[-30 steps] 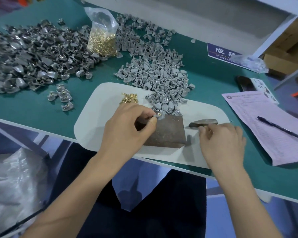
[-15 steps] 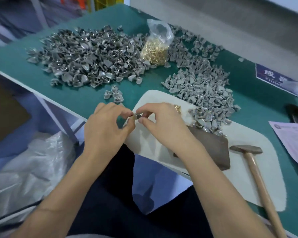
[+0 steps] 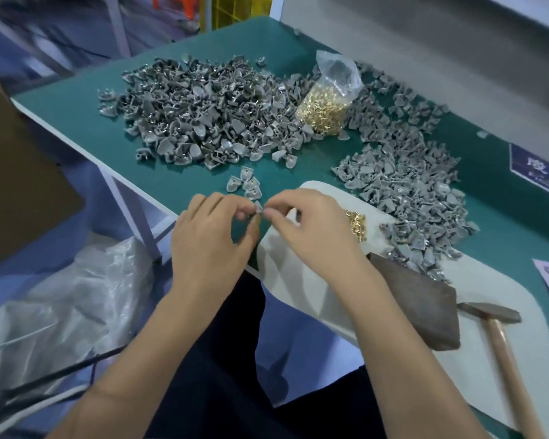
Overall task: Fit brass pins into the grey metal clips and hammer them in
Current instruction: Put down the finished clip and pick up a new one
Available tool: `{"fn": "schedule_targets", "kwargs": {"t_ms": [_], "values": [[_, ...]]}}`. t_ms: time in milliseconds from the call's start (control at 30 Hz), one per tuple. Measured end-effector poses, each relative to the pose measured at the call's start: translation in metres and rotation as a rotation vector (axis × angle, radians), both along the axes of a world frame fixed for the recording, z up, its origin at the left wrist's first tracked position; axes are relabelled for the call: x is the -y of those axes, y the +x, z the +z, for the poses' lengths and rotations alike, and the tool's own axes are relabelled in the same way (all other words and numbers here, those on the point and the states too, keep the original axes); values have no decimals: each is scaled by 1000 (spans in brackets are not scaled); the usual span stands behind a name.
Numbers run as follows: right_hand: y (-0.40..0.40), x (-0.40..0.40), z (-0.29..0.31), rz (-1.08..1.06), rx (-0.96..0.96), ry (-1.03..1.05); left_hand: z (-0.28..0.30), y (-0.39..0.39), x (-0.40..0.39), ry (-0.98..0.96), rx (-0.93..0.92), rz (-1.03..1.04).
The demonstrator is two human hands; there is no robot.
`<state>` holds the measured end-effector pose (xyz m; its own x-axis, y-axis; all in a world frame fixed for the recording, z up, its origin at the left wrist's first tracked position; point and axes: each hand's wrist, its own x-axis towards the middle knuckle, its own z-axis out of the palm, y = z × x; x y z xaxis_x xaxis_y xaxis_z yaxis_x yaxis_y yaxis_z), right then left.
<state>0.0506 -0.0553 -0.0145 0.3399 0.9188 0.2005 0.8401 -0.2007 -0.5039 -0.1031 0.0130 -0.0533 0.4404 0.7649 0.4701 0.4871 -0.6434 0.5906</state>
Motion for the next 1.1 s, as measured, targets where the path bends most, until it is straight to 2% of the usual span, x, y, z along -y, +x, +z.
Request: {"fn": "schedule_targets", "kwargs": {"t_ms": [100, 233, 300, 400, 467, 567, 667, 733, 833, 967, 1100], "values": [[37, 36, 15, -189, -78, 166, 4, 11, 8, 75, -36, 33], [83, 93, 28, -413, -38, 182, 1, 22, 5, -4, -142, 49], [94, 116, 28, -496, -45, 169, 1, 25, 6, 0, -115, 29], [102, 141, 22, -595, -58, 63, 9, 41, 24, 30, 13, -158], [104, 151, 16, -650, -68, -17, 16, 59, 41, -18, 51, -316], [104, 166, 12, -723, -70, -37, 25, 89, 63, -116, 27, -493], [109, 180, 13, -759, -93, -72, 35, 114, 73, -140, -28, -577], [111, 186, 14, -772, -108, -92, 45, 131, 73, -135, -132, -628], [109, 184, 13, -799, -129, -48, 62, 160, 70, -111, -406, -760], [94, 172, 5, -821, -141, 77, 74, 194, 67, 71, -723, -798], [84, 167, 4, -827, -119, 99, 71, 208, 66, 69, -843, -865]]}}
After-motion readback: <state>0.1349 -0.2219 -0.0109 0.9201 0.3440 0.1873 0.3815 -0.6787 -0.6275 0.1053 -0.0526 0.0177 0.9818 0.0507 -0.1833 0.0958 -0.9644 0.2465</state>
